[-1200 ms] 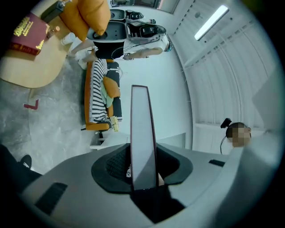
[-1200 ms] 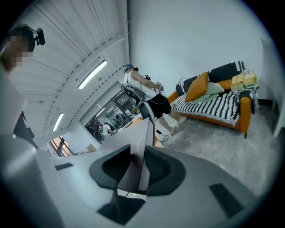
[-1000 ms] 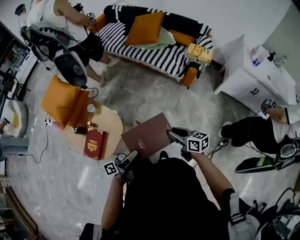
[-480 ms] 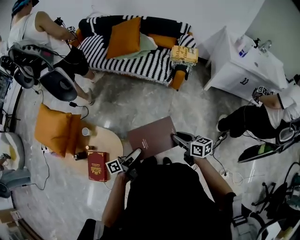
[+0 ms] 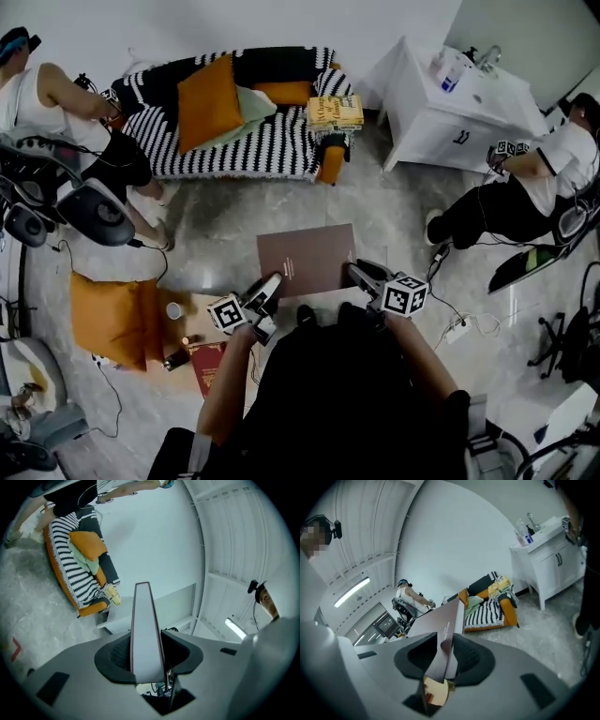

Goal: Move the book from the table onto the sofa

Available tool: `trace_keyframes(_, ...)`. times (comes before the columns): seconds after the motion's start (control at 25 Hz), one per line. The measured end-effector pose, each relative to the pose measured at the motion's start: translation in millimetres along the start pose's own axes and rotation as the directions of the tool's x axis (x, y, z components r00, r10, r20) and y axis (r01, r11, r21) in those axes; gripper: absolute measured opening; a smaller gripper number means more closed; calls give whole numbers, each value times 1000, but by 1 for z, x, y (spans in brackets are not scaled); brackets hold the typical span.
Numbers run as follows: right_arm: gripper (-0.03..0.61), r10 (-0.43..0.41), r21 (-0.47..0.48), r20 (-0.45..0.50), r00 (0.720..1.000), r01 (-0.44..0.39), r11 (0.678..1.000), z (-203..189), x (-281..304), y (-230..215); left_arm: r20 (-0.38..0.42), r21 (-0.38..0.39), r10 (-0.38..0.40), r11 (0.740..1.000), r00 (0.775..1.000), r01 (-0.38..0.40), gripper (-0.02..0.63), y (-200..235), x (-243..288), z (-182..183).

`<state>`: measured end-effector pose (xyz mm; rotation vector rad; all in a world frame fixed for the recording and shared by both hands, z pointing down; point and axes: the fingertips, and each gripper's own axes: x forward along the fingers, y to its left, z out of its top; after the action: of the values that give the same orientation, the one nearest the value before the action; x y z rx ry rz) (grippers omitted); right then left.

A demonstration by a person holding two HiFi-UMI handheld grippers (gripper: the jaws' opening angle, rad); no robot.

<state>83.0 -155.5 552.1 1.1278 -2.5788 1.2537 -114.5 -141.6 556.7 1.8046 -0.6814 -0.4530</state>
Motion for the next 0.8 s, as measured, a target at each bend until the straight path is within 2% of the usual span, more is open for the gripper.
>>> trace_keyframes(0.12, 115, -38, 47, 45, 998, 36, 998, 2, -5, -9, -19, 58, 27, 998, 999, -26, 164, 4, 12, 2)
trace_keyframes(0.2, 115, -54, 67, 64, 996, 49, 997, 12, -10, -17, -21, 15, -1, 1000, 1000, 2, 164, -1, 26, 4)
trace_keyframes(0.36, 115, -26, 106, 90, 996, 16, 994, 35, -12, -36, 8, -111, -122, 986, 992, 123, 148, -11, 60, 18)
trace_keyframes(0.56, 115, 35, 119, 47, 998, -41, 992, 60, 10, -67, 59, -192, -103, 975, 993, 112, 147, 7, 94, 38)
trace_keyframes(0.8, 115, 96, 84, 4, 995, -96, 992, 120, 40, -106, 148, -210, -76, 972, 986, 107, 147, 18, 144, 68)
